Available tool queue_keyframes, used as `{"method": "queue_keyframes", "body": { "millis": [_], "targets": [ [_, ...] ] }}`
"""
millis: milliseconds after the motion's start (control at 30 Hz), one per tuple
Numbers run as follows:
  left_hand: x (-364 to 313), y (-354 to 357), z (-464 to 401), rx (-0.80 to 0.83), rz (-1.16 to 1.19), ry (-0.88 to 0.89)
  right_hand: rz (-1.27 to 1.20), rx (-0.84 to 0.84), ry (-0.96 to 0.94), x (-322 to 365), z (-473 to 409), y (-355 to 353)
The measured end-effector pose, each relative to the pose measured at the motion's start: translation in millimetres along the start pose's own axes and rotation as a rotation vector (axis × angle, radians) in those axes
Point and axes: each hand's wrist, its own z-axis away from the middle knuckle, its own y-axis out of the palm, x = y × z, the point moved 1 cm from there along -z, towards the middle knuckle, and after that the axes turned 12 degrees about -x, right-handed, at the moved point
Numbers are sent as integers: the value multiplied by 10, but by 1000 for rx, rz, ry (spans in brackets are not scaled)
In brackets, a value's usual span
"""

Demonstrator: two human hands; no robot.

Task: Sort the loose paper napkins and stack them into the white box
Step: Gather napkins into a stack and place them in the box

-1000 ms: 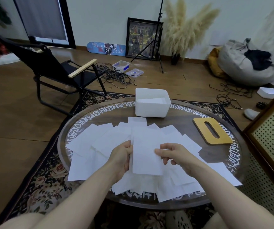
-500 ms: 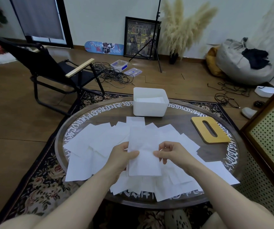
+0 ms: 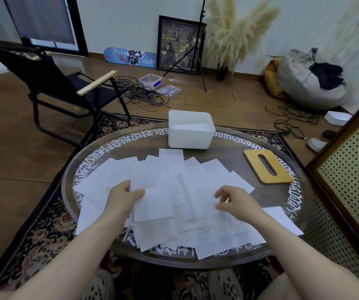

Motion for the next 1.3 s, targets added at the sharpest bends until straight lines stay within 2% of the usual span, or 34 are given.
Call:
{"method": "queue_keyframes", "body": {
  "millis": [67, 167, 267, 367, 633, 967, 1300],
  "targets": [
    [13, -33, -9, -5, -8, -1, 18, 55, 68, -21, -9, 26],
    [20, -52, 4, 4, -15, -1, -137, 103, 229, -16, -56, 73],
    [19, -46, 1, 11, -22, -4, -295, 108, 381, 32, -103, 92],
    [13, -34, -4, 18, -24, -1, -360, 85, 443, 65, -124, 117],
    [-3, 8, 18, 38, -26, -1, -321, -9, 358, 98, -166, 199],
    [-8, 36, 18, 47, -18, 0, -343, -231, 343, -13, -172, -119],
    [4, 124, 30, 52, -33, 10, -578, -321, 308, 0, -60, -455]
  ]
}}
